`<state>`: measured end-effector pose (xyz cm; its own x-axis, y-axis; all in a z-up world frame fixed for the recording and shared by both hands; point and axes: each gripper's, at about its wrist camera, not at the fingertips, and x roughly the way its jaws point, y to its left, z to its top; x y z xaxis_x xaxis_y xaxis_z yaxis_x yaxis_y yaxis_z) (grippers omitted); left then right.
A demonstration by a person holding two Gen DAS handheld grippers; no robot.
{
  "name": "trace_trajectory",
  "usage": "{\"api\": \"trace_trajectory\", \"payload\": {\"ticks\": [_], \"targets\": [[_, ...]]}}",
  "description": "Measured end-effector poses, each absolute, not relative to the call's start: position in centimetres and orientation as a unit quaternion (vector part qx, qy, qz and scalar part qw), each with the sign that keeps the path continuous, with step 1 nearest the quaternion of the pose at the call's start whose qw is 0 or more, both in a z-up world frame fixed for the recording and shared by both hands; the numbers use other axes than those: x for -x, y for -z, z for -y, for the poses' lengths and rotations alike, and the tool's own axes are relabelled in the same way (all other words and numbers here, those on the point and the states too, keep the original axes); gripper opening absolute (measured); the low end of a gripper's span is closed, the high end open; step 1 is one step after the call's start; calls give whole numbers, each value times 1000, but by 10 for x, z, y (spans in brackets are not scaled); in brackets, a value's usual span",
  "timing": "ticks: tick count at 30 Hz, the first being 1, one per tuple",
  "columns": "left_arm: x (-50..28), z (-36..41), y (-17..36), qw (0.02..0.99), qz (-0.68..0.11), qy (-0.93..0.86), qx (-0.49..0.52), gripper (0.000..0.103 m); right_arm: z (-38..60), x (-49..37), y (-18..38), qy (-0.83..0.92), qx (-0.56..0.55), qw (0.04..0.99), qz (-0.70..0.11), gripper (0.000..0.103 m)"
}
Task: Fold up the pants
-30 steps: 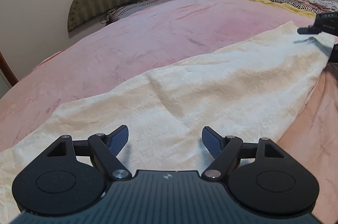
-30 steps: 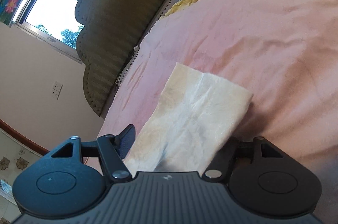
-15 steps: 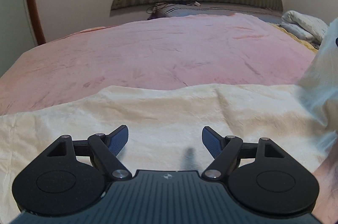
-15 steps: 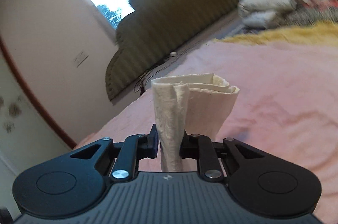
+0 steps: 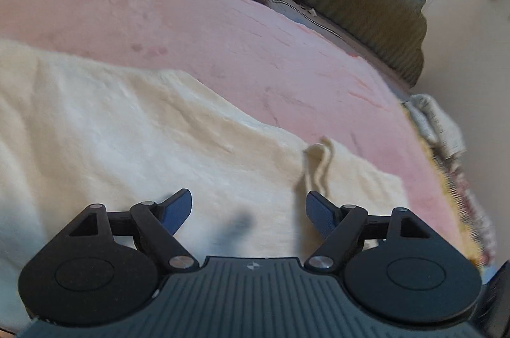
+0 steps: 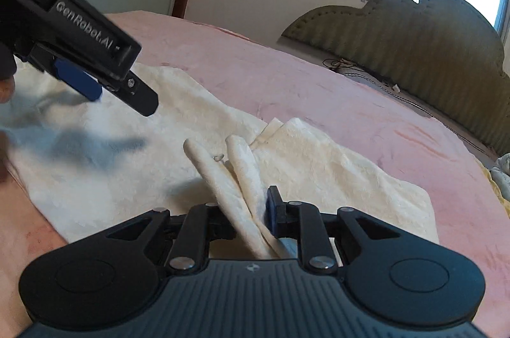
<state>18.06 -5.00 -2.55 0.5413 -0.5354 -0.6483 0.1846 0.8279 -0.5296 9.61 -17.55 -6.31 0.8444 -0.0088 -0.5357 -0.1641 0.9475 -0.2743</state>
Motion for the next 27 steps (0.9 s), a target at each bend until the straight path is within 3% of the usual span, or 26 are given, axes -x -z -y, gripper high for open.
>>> {"api": "trace_trajectory", "payload": {"ticks": [6,7,9,10,11,13,18,22,25,27], "targets": [[-199,72,36,809,-442,267,281,84,158,-73,53,-69,165,955,-236,18],[-200,75,37,811,-436,263,287,80,154,-72,53,-81,166,954,-235,18],[-203,75,35,825,-425,251,275,61,143,-72,56,-94,180,951,-234,18],[-204,75,34,835,-422,242,256,33,138,-72,58,-98,188,949,-234,18],[-203,75,31,848,-418,229,233,15,131,-74,59,-101,197,947,-233,18],[-201,73,29,865,-404,214,207,7,124,-77,59,-107,204,947,-225,18],[-193,61,20,896,-359,187,184,4,114,-86,55,-131,197,950,-203,18],[-190,67,27,902,-372,161,148,4,108,-94,71,-135,215,942,-218,18],[-188,73,34,907,-385,124,116,3,104,-95,77,-126,229,931,-256,29],[-186,73,33,912,-383,112,90,3,107,-85,69,-135,232,929,-256,44]]}}
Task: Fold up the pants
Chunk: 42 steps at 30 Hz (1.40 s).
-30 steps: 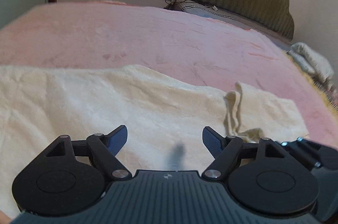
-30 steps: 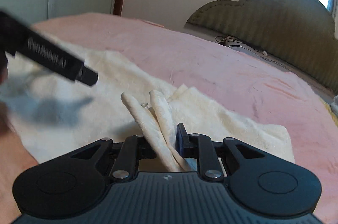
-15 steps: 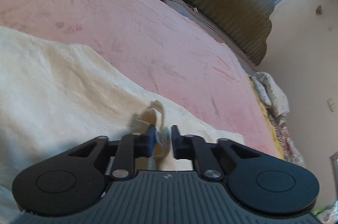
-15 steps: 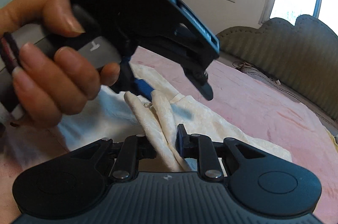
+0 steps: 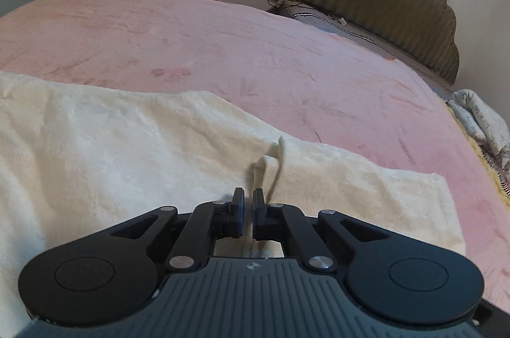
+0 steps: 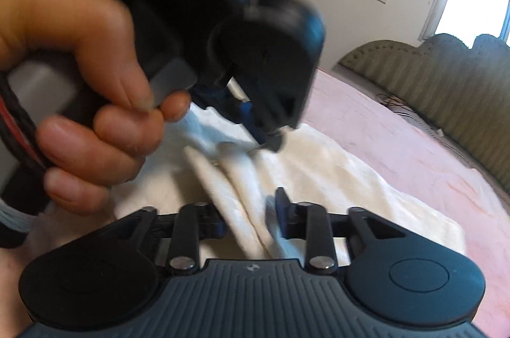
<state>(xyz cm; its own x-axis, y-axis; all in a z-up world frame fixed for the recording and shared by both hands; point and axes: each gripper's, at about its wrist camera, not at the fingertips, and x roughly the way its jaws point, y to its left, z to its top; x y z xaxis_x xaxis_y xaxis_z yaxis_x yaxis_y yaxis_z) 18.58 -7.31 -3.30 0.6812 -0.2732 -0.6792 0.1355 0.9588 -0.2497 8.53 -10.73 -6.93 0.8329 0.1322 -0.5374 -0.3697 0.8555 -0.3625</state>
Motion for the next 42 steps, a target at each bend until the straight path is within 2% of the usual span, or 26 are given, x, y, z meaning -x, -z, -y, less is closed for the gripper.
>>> {"api": "trace_trajectory", "payload": {"ticks": [1,3,6,7,8,11,20,23,24,25,27,28,31,35,40,42], "targets": [[-185,72,31,913,-382,112,89,3,110,-79,63,-152,224,928,-256,48],[-183,64,27,915,-378,104,96,13,121,-65,48,-188,198,927,-256,51],[-182,57,19,923,-364,82,90,13,151,-56,29,-203,137,936,-252,51],[-182,56,17,925,-362,80,85,13,163,-55,26,-200,108,939,-257,53],[-183,54,15,924,-364,81,84,13,175,-59,27,-197,81,941,-263,61],[-182,45,11,918,-375,84,100,15,193,-78,38,-149,40,940,-306,63],[-177,25,10,886,-418,123,157,16,115,-64,58,-149,250,922,-255,60],[-171,19,9,881,-421,133,171,20,102,-60,66,-123,312,911,-241,57],[-171,17,9,875,-425,141,183,21,95,-67,64,-116,329,906,-239,54],[-171,16,10,866,-433,153,199,27,94,-69,68,-113,348,899,-240,48],[-172,12,14,839,-452,182,242,35,88,-72,75,-125,361,892,-242,17],[-172,11,16,826,-459,198,261,37,86,-79,81,-132,358,890,-251,10],[-174,12,22,797,-474,232,295,43,96,-76,71,-138,316,907,-242,10],[-179,19,34,773,-487,250,321,43,132,-67,39,-153,200,939,-235,10],[-191,28,50,758,-495,245,347,43,150,-65,27,-178,136,945,-238,10],[-195,33,53,769,-491,235,335,29,148,-65,30,-181,141,942,-243,10]]}}
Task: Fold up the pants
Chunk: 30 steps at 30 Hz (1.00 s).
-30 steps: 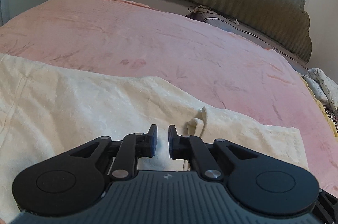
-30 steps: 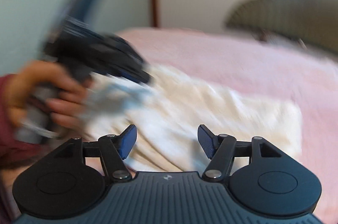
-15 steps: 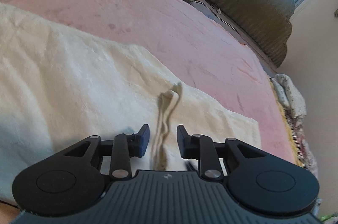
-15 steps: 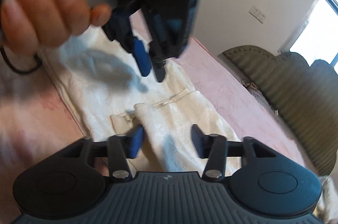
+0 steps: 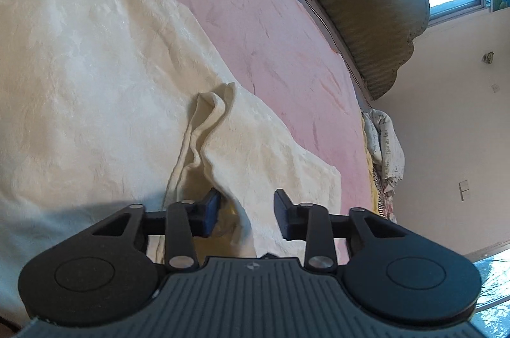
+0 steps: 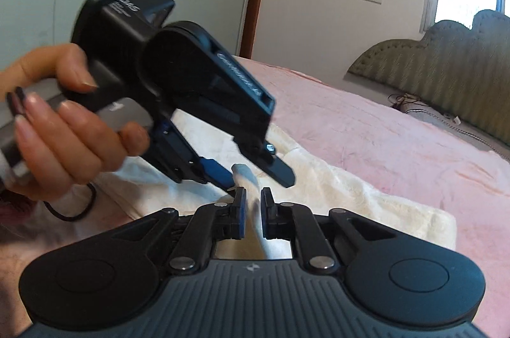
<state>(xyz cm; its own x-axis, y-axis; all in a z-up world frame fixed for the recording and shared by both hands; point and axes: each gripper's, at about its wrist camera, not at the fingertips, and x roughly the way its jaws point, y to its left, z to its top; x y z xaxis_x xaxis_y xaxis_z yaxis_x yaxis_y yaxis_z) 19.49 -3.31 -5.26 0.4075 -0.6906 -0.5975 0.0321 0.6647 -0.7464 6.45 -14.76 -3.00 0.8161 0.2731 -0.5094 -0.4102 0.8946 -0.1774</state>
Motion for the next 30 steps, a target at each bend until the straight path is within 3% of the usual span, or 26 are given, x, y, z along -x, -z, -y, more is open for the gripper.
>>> {"api": "trace_trajectory", "payload": {"ticks": [1,3,8,15,19,23,30], "targets": [[-196,36,53,774,-491,231,325,12,144,-63,32,-188,144,939,-248,10],[-194,38,52,785,-483,232,312,5,143,-58,31,-196,147,938,-246,10],[-169,41,30,834,-431,238,249,4,179,-68,18,-148,65,962,-220,10],[-132,37,37,853,-437,230,167,4,209,-88,46,-111,10,935,-336,11],[-140,38,46,853,-443,221,164,4,210,-95,46,-92,-21,943,-318,12],[-137,38,43,858,-440,221,146,8,203,-111,54,-84,-1,937,-340,19],[-134,41,41,864,-436,217,131,9,206,-124,42,-64,22,937,-342,22]]}}
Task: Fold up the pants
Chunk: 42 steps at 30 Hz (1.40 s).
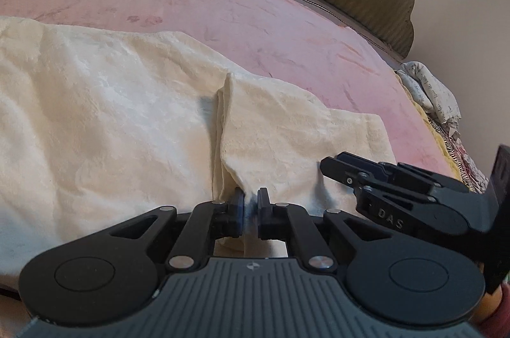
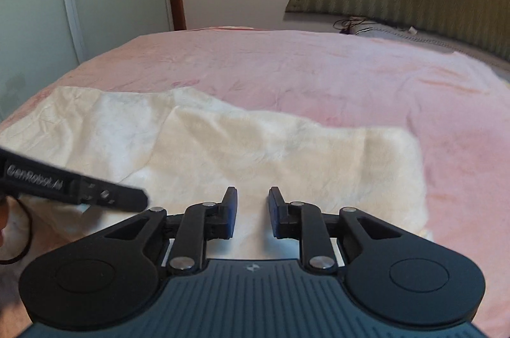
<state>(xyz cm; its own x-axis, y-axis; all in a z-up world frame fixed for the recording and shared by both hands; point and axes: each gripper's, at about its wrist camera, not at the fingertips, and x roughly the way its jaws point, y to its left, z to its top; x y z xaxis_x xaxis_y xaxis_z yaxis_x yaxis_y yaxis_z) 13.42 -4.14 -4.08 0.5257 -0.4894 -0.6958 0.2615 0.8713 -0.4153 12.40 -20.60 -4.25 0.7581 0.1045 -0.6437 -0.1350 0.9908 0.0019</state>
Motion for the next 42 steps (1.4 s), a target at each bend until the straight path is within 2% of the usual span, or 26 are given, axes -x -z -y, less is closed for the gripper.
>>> {"api": "trace_trajectory", "payload": {"ticks": [4,6,13,15,17,22,26,28,30,34,42], "targets": [[-131,46,39,870,-430,214,111,11,219,-157,55,-64,3,926,-372,22],[-129,48,38,874,-426,215,97,20,219,-158,50,-55,-10,927,-370,23],[-123,51,34,877,-418,222,77,20,200,-148,57,-52,49,929,-362,30],[-121,46,31,878,-417,220,78,26,202,-151,53,-47,32,929,-366,31],[-120,38,29,883,-414,207,78,46,199,-146,46,-39,29,935,-350,31],[-109,-10,9,906,-377,163,103,51,158,-133,26,-105,49,940,-321,31],[-100,-74,-9,921,-351,87,141,59,87,-125,22,-192,132,923,-305,32],[-95,-108,-14,921,-351,46,164,59,48,-117,23,-231,185,911,-287,39],[-90,-138,-17,915,-354,24,191,59,12,-107,26,-271,230,896,-265,56],[-79,-181,-14,905,-355,9,236,60,-41,-90,39,-329,299,864,-235,57],[-81,-223,16,854,-386,22,347,61,-100,-76,75,-307,455,814,-189,56]]}}
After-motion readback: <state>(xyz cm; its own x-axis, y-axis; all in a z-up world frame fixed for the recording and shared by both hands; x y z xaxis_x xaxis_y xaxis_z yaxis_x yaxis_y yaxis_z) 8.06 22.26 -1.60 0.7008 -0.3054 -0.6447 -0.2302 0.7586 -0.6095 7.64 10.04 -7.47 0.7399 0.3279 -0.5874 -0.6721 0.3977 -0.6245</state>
